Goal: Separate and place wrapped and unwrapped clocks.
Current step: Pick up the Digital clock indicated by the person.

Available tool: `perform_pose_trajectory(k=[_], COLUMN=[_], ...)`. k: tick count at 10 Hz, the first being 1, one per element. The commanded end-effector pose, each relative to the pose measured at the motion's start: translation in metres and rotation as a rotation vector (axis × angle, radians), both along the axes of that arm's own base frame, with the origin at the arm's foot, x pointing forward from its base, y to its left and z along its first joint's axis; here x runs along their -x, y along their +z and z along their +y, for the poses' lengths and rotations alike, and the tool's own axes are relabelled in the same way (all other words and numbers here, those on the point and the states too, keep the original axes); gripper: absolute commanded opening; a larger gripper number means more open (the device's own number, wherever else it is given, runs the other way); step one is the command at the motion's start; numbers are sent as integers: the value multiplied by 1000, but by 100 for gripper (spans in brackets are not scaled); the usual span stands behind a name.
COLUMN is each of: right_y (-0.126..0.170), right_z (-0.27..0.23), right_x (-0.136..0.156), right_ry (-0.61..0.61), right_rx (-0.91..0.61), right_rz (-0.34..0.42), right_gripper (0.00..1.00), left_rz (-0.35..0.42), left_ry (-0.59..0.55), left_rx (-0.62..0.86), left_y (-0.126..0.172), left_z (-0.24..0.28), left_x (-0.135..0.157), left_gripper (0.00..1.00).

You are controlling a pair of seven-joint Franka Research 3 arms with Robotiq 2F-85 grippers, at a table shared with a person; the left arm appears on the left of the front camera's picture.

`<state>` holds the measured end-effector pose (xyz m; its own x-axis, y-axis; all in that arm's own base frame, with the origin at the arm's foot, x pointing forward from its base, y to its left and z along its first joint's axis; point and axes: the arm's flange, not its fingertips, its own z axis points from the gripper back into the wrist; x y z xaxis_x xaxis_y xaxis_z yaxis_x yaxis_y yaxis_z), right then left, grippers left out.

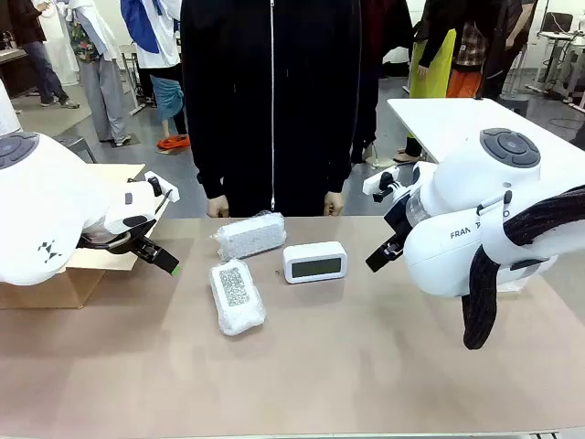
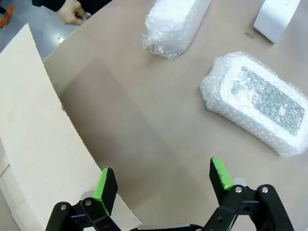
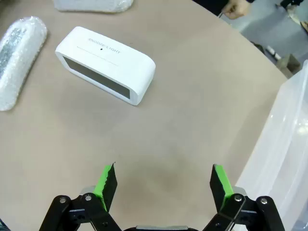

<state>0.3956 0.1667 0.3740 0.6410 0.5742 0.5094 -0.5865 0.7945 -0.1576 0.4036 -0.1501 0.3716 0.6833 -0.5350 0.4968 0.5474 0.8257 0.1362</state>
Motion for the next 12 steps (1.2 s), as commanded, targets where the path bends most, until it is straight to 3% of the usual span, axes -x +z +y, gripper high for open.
perform_pose_trajectory(k=[1, 12], right_y=[0, 0], right_z=[0, 0], right_x=[0, 0], right_ry=[0, 0], right_rx=[0, 0], right_rz=[0, 0], right_gripper=[100, 100], left_rz=[0, 0], left_ry=[0, 0], left_rx=[0, 0], left_y=[0, 0], left_z=[0, 0], left_x=[0, 0], left_gripper=[100, 100])
